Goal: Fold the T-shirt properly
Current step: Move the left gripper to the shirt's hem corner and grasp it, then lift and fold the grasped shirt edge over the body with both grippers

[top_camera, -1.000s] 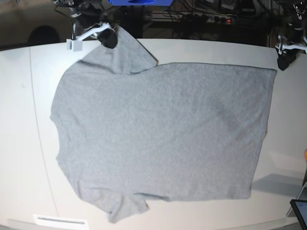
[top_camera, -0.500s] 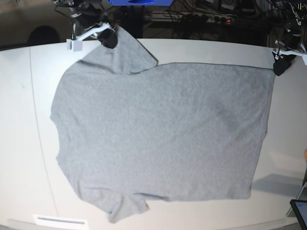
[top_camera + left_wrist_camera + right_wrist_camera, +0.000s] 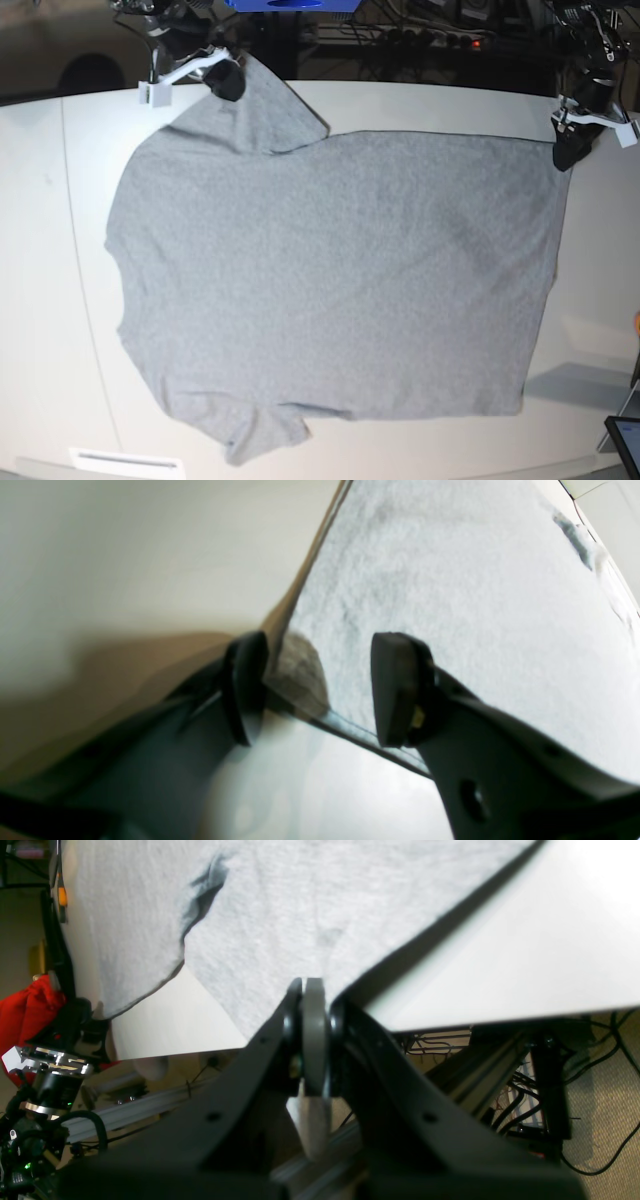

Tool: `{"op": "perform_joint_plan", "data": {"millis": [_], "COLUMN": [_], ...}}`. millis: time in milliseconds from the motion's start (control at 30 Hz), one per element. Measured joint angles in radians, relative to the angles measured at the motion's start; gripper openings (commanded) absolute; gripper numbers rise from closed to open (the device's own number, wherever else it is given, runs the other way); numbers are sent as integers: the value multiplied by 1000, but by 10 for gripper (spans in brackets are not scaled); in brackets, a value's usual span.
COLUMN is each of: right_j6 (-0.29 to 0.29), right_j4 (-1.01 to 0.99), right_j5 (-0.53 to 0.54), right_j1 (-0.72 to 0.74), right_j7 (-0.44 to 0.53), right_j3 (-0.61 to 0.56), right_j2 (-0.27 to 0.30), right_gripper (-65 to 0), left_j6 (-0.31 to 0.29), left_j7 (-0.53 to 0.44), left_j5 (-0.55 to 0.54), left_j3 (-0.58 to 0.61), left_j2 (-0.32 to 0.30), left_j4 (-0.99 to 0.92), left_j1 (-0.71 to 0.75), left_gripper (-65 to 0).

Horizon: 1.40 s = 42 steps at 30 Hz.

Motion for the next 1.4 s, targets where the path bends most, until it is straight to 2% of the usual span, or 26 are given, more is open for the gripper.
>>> {"op": "perform_joint_plan", "data": {"millis": [433, 500, 600, 1067, 1267, 1400], "right_j6": [0, 0, 0, -3, -26, -23], "right_j4": [0, 0, 0, 6, 34, 45], "right_j5": [0, 0, 0, 0, -18, -12], "right_j1": [0, 0, 0, 2, 31, 62], "right_j7": [0, 0, 0, -5, -14, -26], "right_j3": [0, 0, 0, 0, -19, -80], "right_j2": [0, 0, 0, 0, 68, 84], "right_gripper": [-647, -647, -647, -647, -647, -649], "left_j6": [-5, -3, 4, 4, 3, 8], "left_j7": [2, 3, 17, 21, 26, 62], "left_j5": [0, 5, 16, 16, 17, 47], "left_j3": [23, 23, 24, 26, 25, 27], "left_j2": [3, 3, 3, 5, -1, -2], "left_j4": [-4, -5, -7, -1, 3, 64], "left_j1": [-25, -25, -25, -19, -16, -2], "left_gripper": [-348, -432, -647, -650, -650, -650]}}
